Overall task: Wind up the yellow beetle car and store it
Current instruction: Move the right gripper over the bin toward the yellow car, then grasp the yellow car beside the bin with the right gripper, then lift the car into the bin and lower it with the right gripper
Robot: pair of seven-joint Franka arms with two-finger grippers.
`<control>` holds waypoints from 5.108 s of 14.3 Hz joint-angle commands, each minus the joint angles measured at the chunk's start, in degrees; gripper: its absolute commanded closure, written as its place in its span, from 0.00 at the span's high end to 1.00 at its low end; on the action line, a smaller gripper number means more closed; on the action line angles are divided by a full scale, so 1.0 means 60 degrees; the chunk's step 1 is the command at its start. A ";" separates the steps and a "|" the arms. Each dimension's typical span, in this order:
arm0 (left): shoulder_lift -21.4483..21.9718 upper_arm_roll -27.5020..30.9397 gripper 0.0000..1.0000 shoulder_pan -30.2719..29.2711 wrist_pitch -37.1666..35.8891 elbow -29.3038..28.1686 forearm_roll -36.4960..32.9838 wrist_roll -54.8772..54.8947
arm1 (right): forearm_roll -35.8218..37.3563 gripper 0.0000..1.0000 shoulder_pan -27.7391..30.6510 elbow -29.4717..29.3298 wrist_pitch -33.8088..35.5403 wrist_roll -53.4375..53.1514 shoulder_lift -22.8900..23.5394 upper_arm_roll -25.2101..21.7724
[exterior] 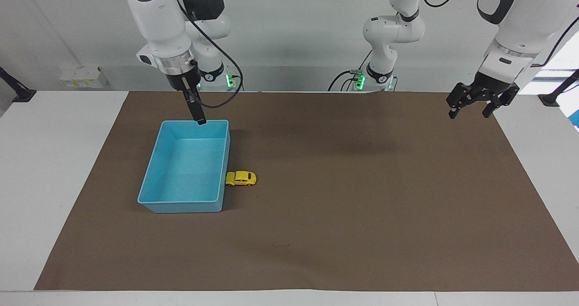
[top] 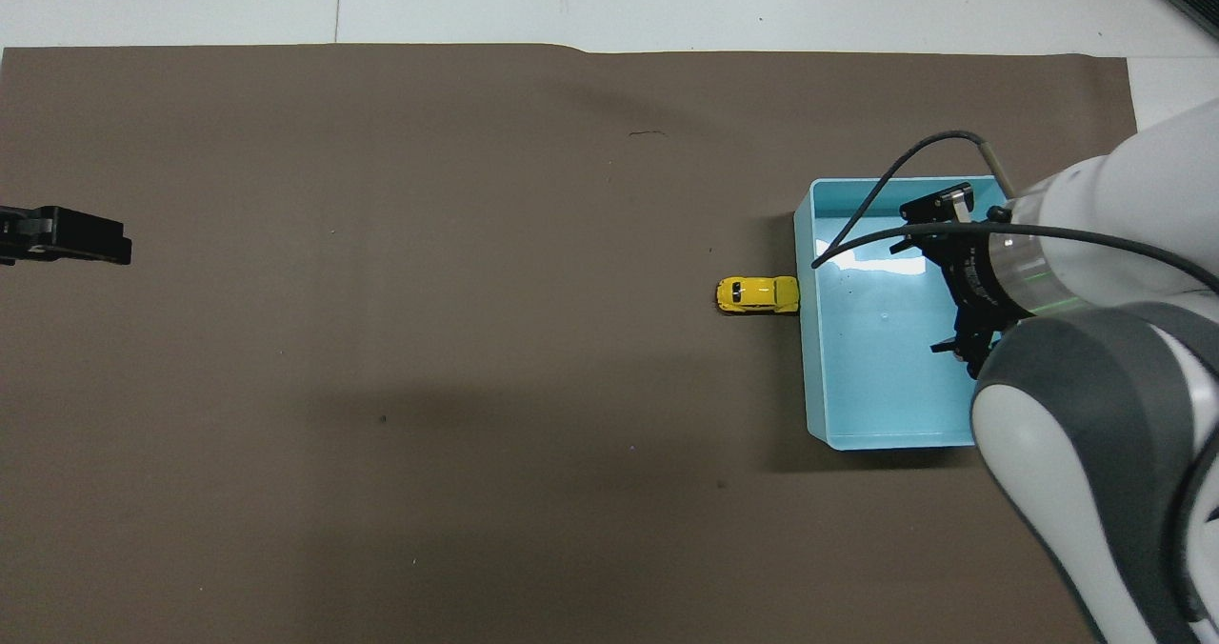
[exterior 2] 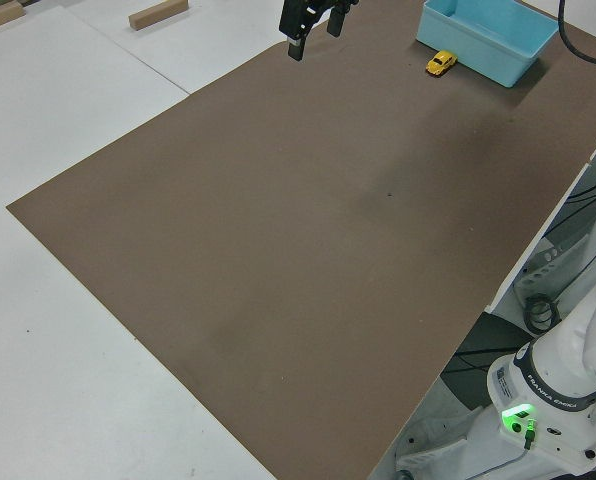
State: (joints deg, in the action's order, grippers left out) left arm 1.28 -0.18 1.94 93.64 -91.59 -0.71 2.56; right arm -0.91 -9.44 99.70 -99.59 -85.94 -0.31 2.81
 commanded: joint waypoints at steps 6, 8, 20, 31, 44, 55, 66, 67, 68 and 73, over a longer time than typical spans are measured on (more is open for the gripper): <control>0.0255 -0.0220 1.00 0.0058 -0.0401 0.0002 -0.0116 0.0585 | 0.1163 1.00 -0.0916 0.0360 -0.1768 -0.3663 0.1413 0.0015; 0.0270 -0.0220 1.00 0.0174 -0.0445 -0.0013 -0.0101 0.0599 | 0.1425 1.00 -0.1150 0.0419 -0.2164 -0.4130 0.1807 0.0015; 0.0738 -0.0337 1.00 0.0160 -0.0431 -0.0890 -0.0086 0.0497 | 0.3023 1.00 -0.1473 0.1942 -0.5637 -0.5686 0.3523 0.0015; 0.0709 -0.0205 1.00 -0.0001 -0.0547 -0.0657 -0.0086 0.0526 | 0.3009 0.00 -0.1970 0.1227 -0.4718 -0.5949 0.3523 0.0029; 0.0709 -0.0220 1.00 -0.0001 -0.0533 -0.0643 -0.0086 0.0526 | 0.1104 0.00 -0.2030 0.0756 -0.2959 -0.1940 0.1327 0.0103; 0.0709 -0.0220 1.00 0.0014 -0.0547 -0.0657 -0.0086 0.0526 | 0.1163 0.00 -0.2103 0.0756 -0.2577 0.2804 0.1194 0.0147; 0.0709 -0.0220 1.00 0.0014 -0.0533 -0.0657 -0.0086 0.0526 | 0.1060 0.00 -0.0801 0.0859 -0.1201 0.7974 -0.0108 0.0059; 0.0709 -0.0220 1.00 0.0014 -0.0533 -0.0657 -0.0086 0.0526 | 0.1017 0.00 -0.0553 0.0888 -0.1141 0.8546 -0.0124 0.0059; 0.0709 -0.0220 1.00 0.0014 -0.0533 -0.0657 -0.0086 0.0526 | 0.0915 0.00 -0.0289 0.1062 -0.1155 0.9088 -0.0211 0.0059; 0.0709 -0.0220 1.00 0.0014 -0.0547 -0.0657 -0.0086 0.0526 | 0.0474 0.00 0.0577 0.2043 -0.1783 1.1186 -0.0578 0.0044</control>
State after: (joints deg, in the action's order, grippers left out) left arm 4.49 -1.38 2.20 90.60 -94.79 -0.76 5.66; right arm 3.50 -7.82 107.27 -107.36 -23.46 -0.86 2.61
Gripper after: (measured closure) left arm 0.000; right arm 0.542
